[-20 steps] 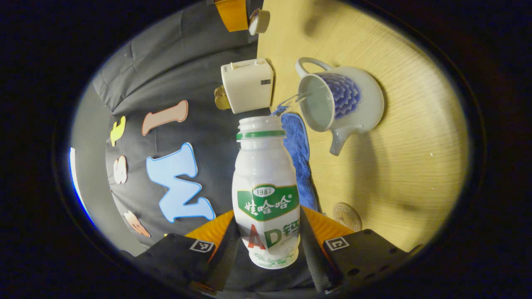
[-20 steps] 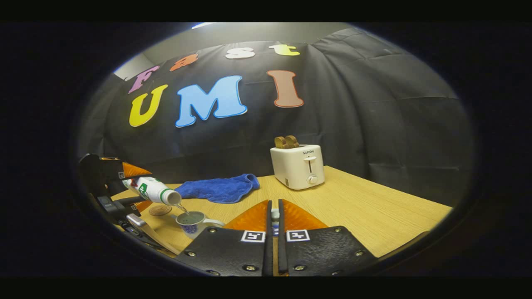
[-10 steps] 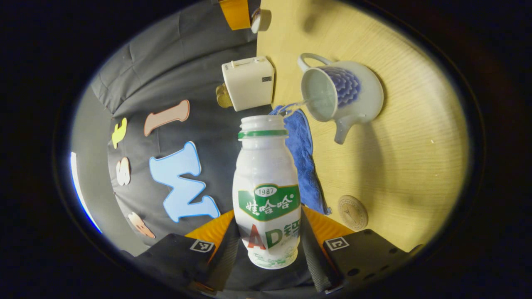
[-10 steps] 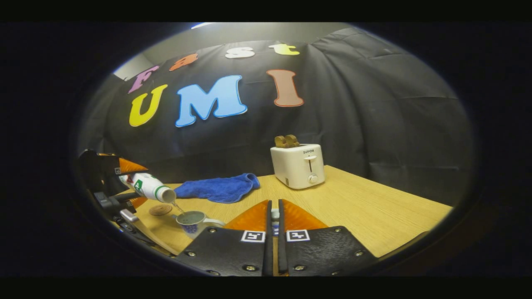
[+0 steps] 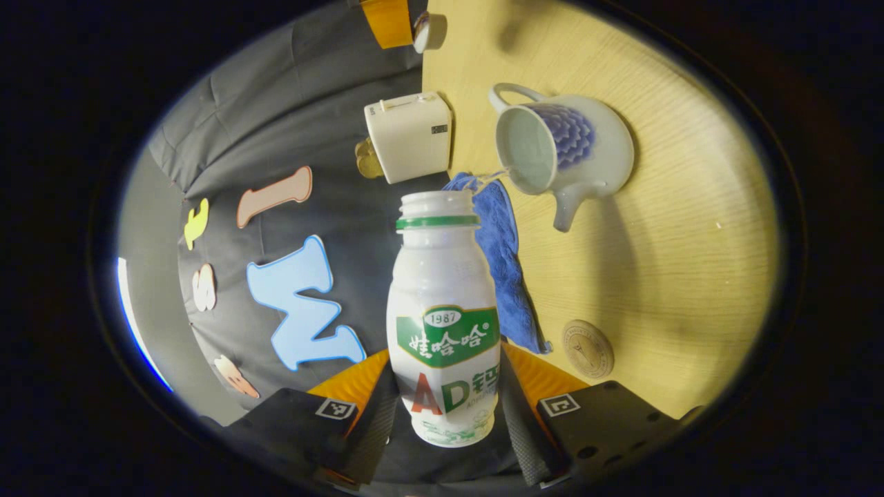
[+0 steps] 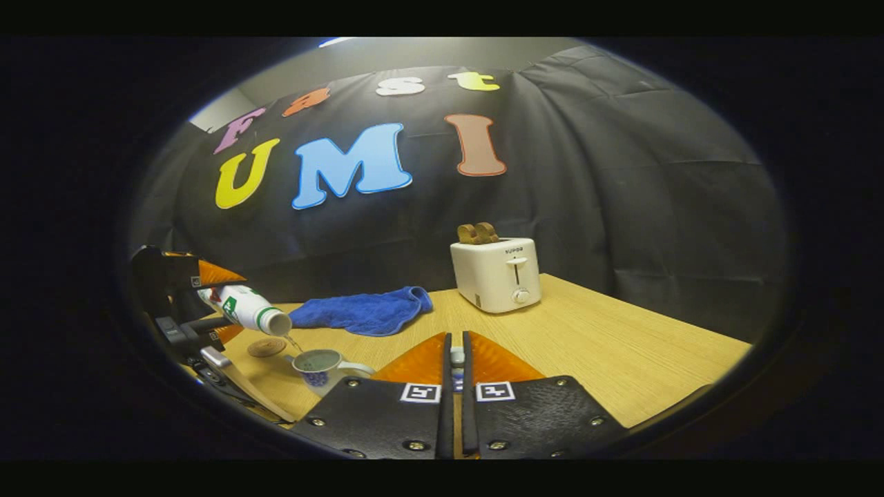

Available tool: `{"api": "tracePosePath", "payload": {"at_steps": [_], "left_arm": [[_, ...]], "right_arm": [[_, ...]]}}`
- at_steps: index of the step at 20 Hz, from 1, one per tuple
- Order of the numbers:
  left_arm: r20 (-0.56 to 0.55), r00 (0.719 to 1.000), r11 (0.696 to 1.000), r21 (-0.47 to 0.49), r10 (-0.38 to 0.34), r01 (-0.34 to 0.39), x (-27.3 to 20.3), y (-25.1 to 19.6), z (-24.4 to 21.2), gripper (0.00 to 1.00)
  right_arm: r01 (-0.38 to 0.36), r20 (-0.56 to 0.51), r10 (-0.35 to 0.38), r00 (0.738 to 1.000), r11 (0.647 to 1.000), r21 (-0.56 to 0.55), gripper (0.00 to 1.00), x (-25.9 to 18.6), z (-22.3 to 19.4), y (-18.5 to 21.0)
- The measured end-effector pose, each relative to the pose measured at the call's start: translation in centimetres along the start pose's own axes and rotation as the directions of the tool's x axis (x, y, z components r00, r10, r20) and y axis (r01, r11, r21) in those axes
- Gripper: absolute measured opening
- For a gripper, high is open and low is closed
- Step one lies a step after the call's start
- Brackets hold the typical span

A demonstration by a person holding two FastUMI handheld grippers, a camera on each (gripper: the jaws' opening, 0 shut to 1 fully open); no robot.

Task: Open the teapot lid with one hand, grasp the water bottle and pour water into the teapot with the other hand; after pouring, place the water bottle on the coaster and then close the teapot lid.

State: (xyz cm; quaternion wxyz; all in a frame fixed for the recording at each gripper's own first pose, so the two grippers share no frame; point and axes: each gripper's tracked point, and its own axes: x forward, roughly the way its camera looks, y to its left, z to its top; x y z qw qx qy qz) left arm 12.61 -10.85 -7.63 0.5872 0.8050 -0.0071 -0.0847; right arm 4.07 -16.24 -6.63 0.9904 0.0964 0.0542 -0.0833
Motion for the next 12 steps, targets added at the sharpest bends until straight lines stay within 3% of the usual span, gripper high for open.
{"api": "tracePosePath", "payload": {"at_steps": [1,2,12], "left_arm": [[0.001,1.000,1.000,0.003,-0.001,0.001,-0.02,0.01,0.10,0.87],[0.002,1.000,1.000,0.007,-0.002,0.002,0.05,0.06,-0.07,0.87],[0.002,1.000,0.998,0.068,-0.007,0.006,0.12,0.16,-0.06,0.82]], "right_arm": [[0.000,0.000,0.000,1.000,1.000,0.000,0.00,-0.02,0.02,0.02],[0.000,0.000,0.000,1.000,1.000,-0.001,0.05,-0.02,-0.05,-0.02],[-0.001,-0.002,0.001,1.000,1.000,-0.001,0.05,-0.01,-0.02,0.04]]}}
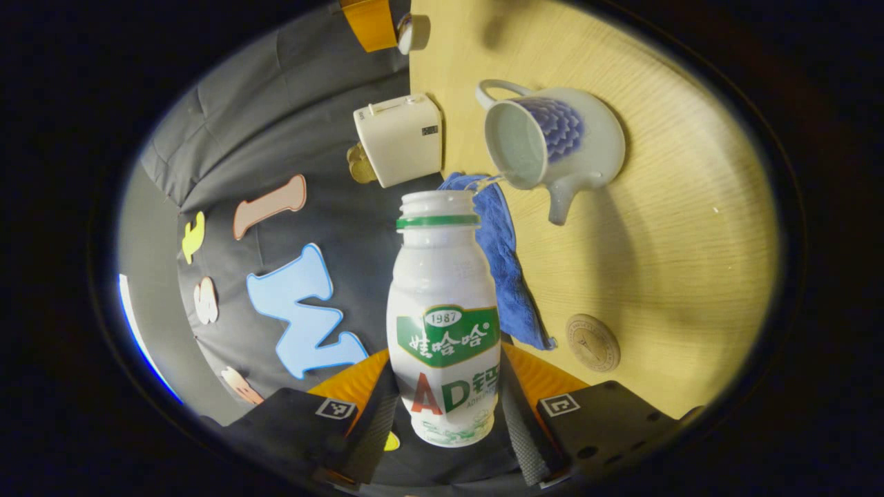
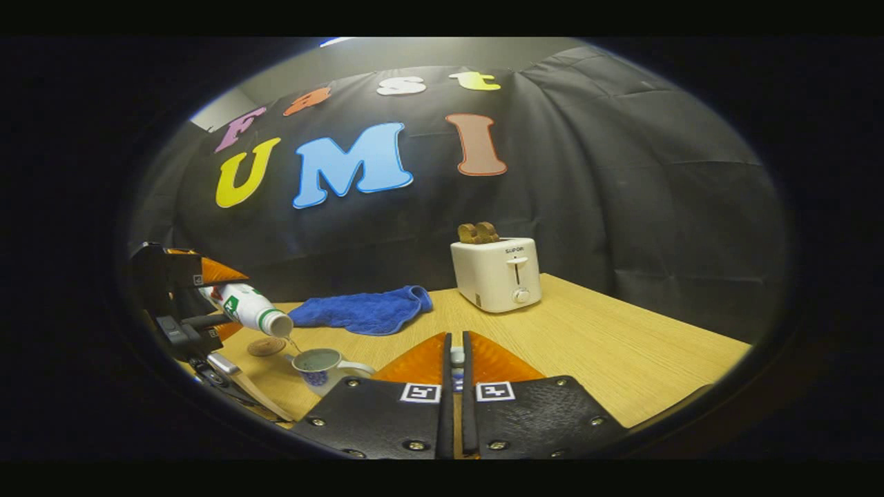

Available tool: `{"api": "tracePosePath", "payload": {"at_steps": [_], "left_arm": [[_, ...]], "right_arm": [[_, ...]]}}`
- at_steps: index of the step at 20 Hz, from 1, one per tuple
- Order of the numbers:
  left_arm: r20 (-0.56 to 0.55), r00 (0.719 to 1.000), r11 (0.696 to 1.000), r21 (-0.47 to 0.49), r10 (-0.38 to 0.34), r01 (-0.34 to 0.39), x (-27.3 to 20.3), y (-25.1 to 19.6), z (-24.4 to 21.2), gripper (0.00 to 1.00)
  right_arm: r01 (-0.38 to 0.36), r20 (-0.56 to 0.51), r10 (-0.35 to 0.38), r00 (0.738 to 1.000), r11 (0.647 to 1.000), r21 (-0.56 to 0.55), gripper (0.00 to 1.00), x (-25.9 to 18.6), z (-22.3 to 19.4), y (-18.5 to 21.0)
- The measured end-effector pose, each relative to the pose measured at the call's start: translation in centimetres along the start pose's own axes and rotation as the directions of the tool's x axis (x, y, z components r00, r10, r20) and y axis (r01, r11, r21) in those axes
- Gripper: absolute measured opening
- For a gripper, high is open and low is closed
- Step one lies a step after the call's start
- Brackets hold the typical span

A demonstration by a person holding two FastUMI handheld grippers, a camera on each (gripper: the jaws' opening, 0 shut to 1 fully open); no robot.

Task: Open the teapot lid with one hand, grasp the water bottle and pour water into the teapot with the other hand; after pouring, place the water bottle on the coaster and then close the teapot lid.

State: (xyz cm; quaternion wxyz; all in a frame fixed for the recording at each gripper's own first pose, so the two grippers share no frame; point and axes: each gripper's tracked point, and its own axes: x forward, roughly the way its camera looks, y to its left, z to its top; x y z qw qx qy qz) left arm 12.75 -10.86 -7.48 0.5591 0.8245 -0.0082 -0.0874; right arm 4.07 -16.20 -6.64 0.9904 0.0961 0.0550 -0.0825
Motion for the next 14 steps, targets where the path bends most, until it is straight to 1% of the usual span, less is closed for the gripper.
{"api": "tracePosePath", "payload": {"at_steps": [14], "left_arm": [[0.016,1.000,0.997,0.080,-0.017,0.016,-0.23,-0.10,0.44,0.81]], "right_arm": [[-0.003,0.000,0.003,1.000,1.000,0.003,0.05,-0.06,0.08,-0.01]]}}
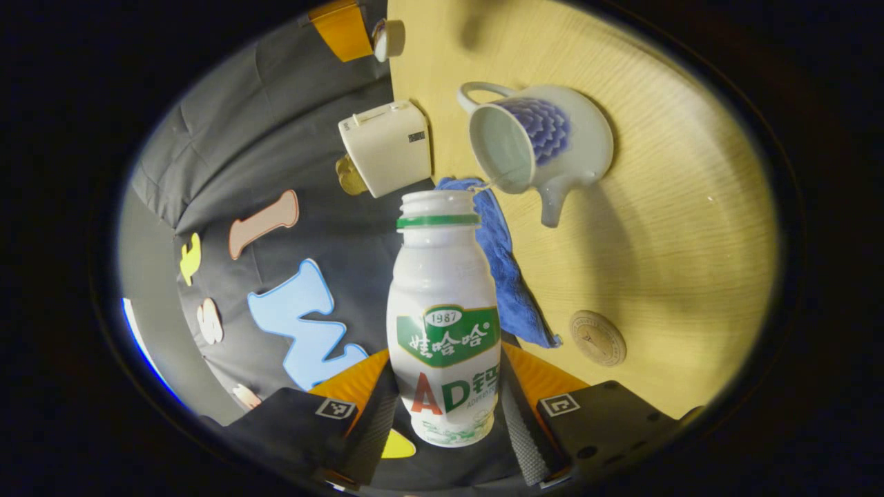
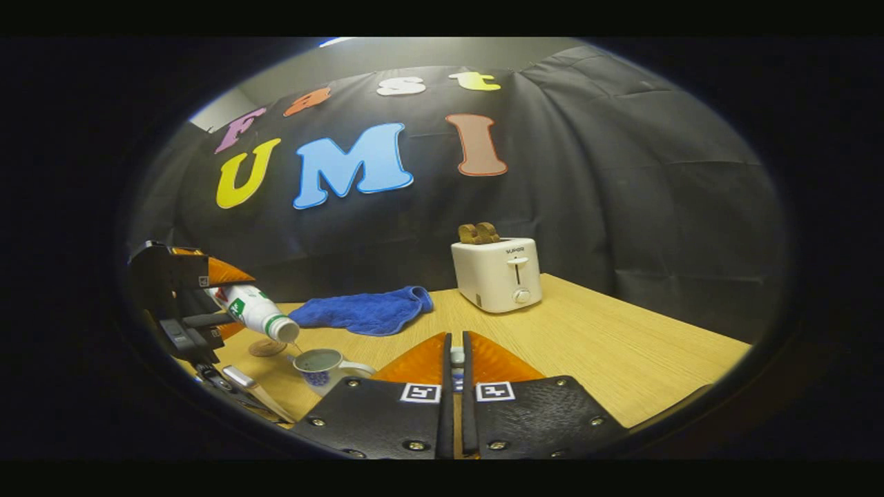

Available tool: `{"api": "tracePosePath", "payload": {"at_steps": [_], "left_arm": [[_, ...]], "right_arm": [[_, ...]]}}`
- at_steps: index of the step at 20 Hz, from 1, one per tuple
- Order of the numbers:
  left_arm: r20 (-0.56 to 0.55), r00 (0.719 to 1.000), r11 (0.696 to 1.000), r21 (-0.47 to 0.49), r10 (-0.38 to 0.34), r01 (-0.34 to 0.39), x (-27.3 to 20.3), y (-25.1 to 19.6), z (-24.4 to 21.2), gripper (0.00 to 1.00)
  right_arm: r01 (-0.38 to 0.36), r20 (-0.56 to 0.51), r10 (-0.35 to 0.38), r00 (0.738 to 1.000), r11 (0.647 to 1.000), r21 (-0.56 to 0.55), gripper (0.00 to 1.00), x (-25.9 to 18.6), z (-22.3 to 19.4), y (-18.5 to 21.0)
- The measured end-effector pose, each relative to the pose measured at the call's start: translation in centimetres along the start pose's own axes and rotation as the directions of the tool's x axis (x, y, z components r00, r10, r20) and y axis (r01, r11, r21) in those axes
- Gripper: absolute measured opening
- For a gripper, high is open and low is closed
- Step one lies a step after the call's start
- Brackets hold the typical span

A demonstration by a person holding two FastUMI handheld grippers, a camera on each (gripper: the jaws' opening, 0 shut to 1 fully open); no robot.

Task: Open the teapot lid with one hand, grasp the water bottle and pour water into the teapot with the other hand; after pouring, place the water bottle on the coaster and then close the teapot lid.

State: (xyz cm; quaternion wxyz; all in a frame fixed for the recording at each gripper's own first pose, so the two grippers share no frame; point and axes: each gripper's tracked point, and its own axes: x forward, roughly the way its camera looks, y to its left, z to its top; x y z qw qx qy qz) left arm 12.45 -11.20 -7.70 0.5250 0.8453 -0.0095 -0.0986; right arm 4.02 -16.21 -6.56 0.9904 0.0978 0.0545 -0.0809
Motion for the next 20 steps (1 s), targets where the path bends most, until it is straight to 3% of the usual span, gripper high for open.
{"api": "tracePosePath", "payload": {"at_steps": [5,6,17,20], "left_arm": [[0.003,1.000,1.000,0.023,0.000,0.000,0.0,0.0,0.1,0.82],[0.004,1.000,1.000,0.031,0.000,0.000,0.1,0.0,0.0,0.87],[0.021,1.000,0.994,0.104,0.016,-0.018,-0.6,0.0,1.0,0.87],[0.027,1.000,0.994,0.108,0.013,-0.016,-0.7,0.2,1.2,0.82]], "right_arm": [[-0.003,-0.005,0.003,1.000,1.000,0.001,0.05,0.0,-0.1,0.1],[-0.004,-0.005,0.004,1.000,1.000,0.001,0.05,0.0,-0.1,0.1],[-0.007,-0.010,0.007,1.000,1.000,0.004,0.05,0.0,-0.1,0.1],[-0.009,-0.009,0.009,1.000,1.000,0.003,0.05,0.0,-0.2,0.2]]}}
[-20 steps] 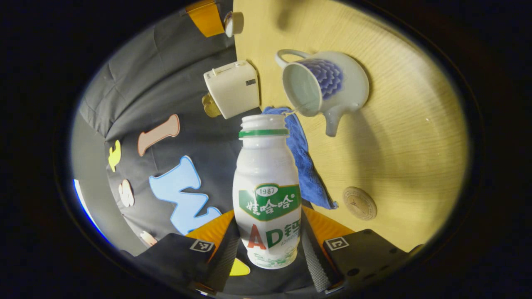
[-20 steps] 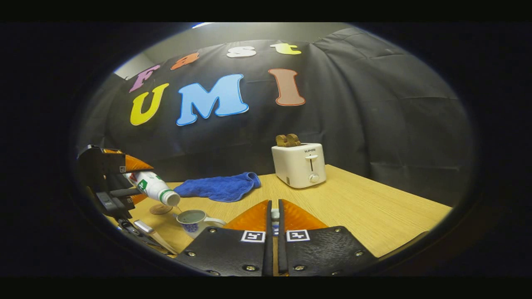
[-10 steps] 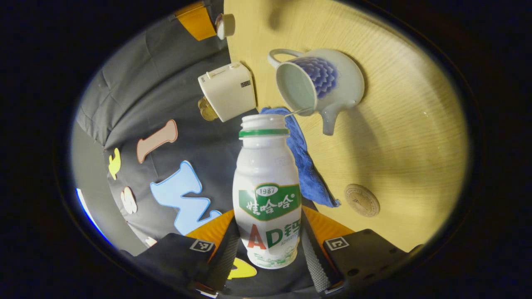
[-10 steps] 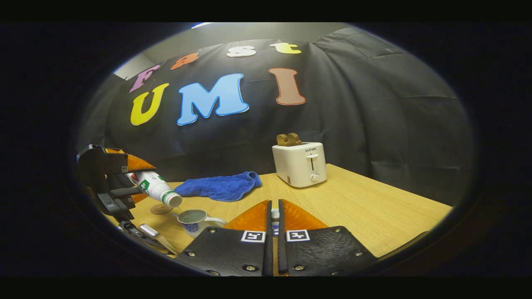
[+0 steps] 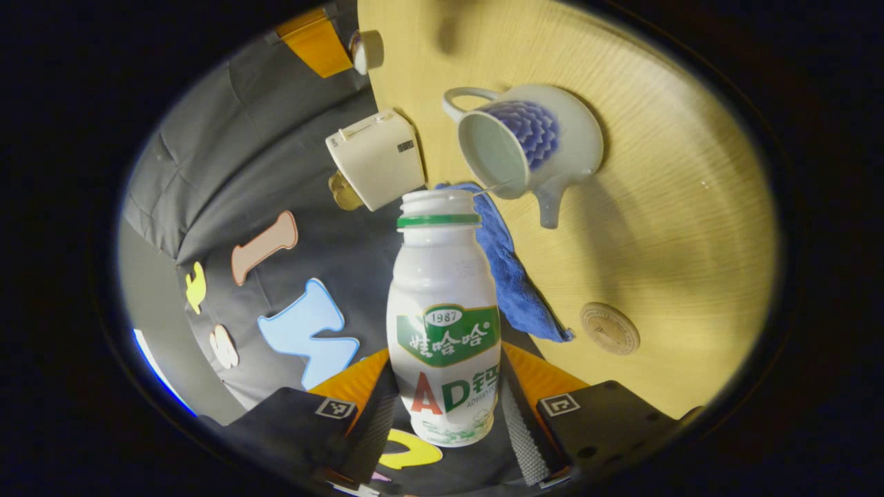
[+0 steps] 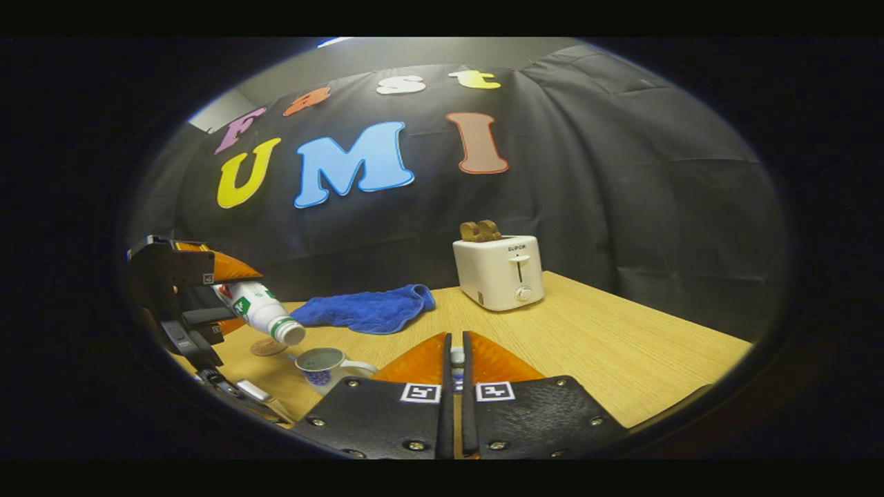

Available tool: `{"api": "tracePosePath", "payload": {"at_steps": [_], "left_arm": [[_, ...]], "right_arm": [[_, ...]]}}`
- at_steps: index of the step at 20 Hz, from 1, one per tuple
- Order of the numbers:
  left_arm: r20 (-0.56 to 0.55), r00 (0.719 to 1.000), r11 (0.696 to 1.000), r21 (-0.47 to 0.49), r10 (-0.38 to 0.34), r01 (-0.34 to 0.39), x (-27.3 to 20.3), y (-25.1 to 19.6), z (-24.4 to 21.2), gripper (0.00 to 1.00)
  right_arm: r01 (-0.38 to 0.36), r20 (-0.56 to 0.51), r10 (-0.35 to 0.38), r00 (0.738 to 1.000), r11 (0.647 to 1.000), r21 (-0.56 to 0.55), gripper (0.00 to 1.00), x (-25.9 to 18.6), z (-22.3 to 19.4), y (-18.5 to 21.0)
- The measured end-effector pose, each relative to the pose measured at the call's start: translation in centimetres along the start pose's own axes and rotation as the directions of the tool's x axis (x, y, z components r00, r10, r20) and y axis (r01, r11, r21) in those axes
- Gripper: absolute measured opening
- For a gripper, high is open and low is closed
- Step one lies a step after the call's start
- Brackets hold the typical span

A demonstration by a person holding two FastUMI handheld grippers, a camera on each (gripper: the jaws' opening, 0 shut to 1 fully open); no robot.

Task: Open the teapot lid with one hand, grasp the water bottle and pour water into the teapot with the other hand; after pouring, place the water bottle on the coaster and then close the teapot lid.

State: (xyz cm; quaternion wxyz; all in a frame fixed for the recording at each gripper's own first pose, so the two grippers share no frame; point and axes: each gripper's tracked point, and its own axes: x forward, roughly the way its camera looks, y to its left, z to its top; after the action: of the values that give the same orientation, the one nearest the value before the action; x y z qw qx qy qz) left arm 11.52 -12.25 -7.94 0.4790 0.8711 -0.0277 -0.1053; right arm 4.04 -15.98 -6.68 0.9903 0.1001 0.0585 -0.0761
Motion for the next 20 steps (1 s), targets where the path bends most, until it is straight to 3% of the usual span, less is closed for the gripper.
{"api": "tracePosePath", "payload": {"at_steps": [11,15,17,18,20], "left_arm": [[0.015,1.000,1.000,0.011,0.002,-0.003,-0.2,-0.1,0.3,0.82],[0.041,0.999,0.993,-0.113,-0.034,0.038,-0.2,-0.6,0.6,0.82],[0.052,0.998,0.982,-0.185,-0.037,0.046,-0.4,-1.0,0.7,0.81],[0.054,0.998,0.973,-0.227,-0.037,0.048,-0.5,-1.1,0.4,0.75],[0.058,0.998,0.948,-0.316,-0.030,0.047,-0.7,-1.4,-0.1,0.81]], "right_arm": [[-0.001,0.000,0.001,1.000,1.000,0.005,0.05,-0.1,0.1,0.0],[-0.003,-0.004,0.003,1.000,1.000,0.004,0.05,0.0,-0.1,0.0],[-0.003,-0.004,0.003,1.000,1.000,-0.003,0.00,0.0,-0.1,0.1],[-0.005,-0.003,0.005,1.000,1.000,-0.007,0.05,0.0,-0.1,0.1],[-0.016,-0.002,0.016,1.000,1.000,-0.009,0.05,-0.1,-0.1,0.5]]}}
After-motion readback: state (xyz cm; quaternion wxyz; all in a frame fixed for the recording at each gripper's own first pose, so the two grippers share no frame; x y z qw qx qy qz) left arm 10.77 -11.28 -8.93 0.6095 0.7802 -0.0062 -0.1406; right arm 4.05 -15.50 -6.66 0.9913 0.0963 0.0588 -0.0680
